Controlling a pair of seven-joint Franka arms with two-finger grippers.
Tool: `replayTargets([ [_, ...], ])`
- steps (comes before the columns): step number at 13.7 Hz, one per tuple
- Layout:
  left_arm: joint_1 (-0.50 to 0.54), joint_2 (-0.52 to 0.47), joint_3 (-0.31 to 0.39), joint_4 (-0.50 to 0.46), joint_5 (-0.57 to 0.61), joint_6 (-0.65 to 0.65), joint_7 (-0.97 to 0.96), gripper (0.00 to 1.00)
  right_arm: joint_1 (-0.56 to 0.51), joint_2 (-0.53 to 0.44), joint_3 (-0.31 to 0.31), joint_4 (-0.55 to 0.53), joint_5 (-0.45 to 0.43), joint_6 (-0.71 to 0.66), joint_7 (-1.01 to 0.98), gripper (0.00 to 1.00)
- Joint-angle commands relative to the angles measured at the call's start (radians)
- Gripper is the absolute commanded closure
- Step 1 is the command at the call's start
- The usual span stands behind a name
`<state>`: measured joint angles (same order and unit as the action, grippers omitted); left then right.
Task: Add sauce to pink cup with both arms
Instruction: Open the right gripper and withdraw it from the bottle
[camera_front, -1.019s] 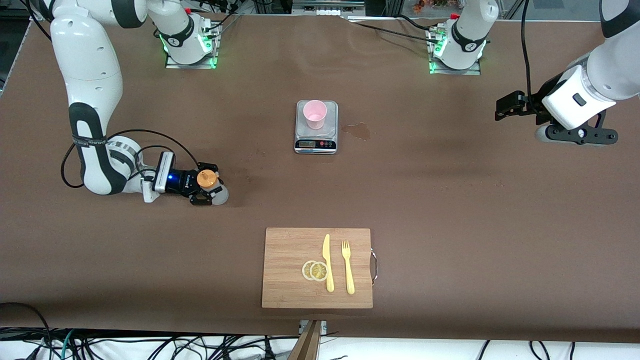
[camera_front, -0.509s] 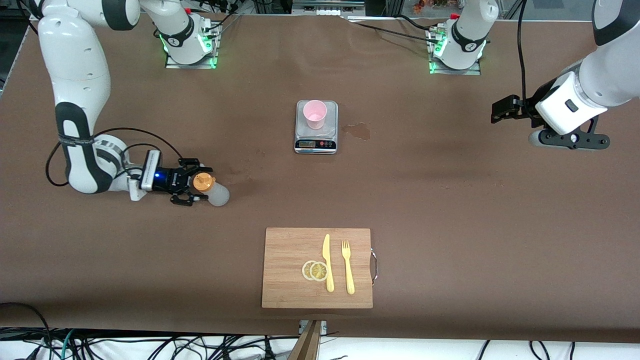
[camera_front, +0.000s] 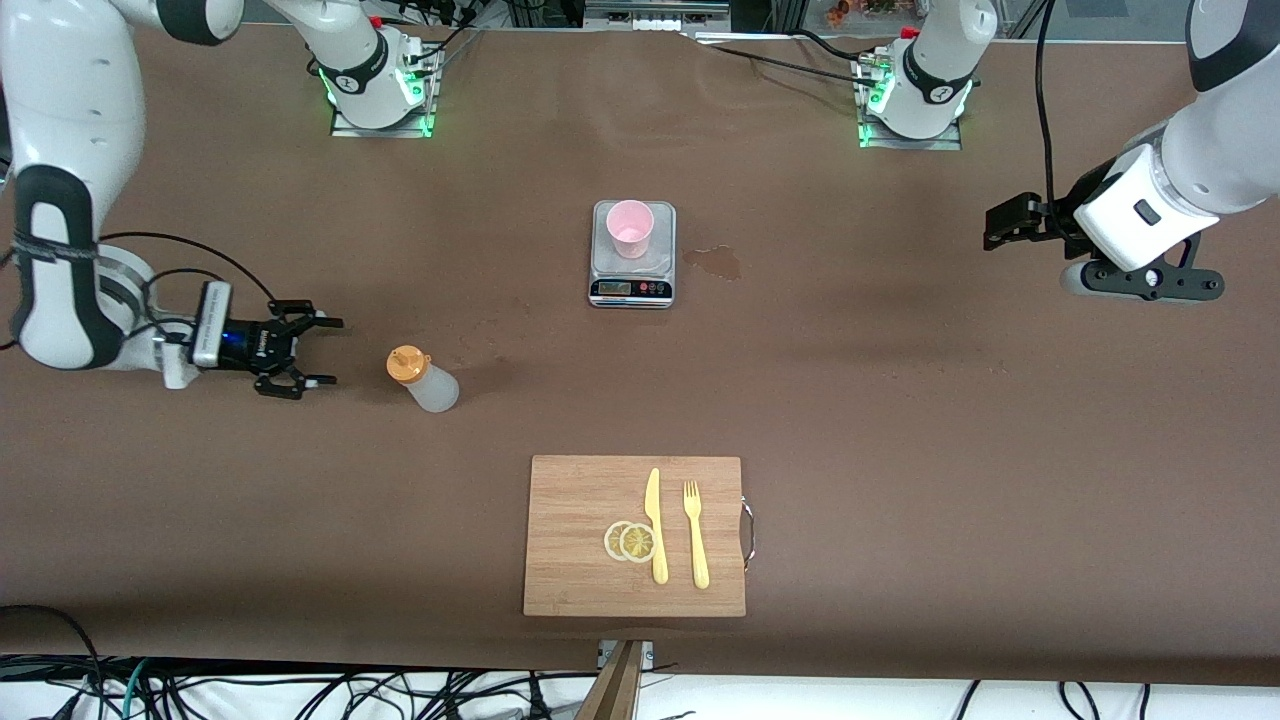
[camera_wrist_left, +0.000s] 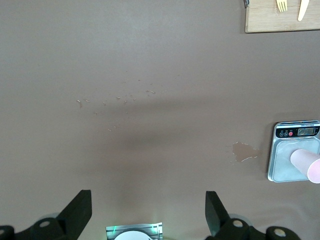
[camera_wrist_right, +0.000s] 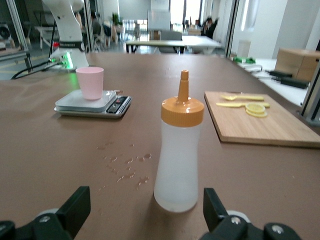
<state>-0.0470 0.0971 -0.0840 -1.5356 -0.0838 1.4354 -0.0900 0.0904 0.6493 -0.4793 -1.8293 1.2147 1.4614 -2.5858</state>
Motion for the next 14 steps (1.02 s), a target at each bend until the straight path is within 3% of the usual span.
replayTargets([
  [1, -0.004, 0.007, 0.003, 0.02, -0.008, 0.0, 0.018, 0.0, 0.002, -0.205, 0.004, -0.03, -0.188, 0.12, 0.226, 0.0],
  [6, 0.007, 0.0, 0.009, 0.022, -0.01, -0.001, 0.018, 0.0, 0.023, -0.468, 0.022, -0.03, -0.533, 0.229, 0.834, 0.0],
  [10, 0.006, 0.003, 0.006, 0.022, -0.011, -0.001, 0.006, 0.0, 0.109, -0.667, 0.037, -0.024, -0.862, 0.263, 1.443, 0.0],
  [12, 0.006, 0.003, 0.006, 0.022, -0.011, 0.0, 0.006, 0.0, 0.14, -0.743, 0.097, -0.002, -1.012, 0.232, 1.753, 0.0],
  [14, 0.006, 0.003, 0.006, 0.022, -0.011, 0.0, 0.006, 0.0, 0.14, -0.752, 0.152, 0.06, -1.079, 0.147, 1.973, 0.0],
])
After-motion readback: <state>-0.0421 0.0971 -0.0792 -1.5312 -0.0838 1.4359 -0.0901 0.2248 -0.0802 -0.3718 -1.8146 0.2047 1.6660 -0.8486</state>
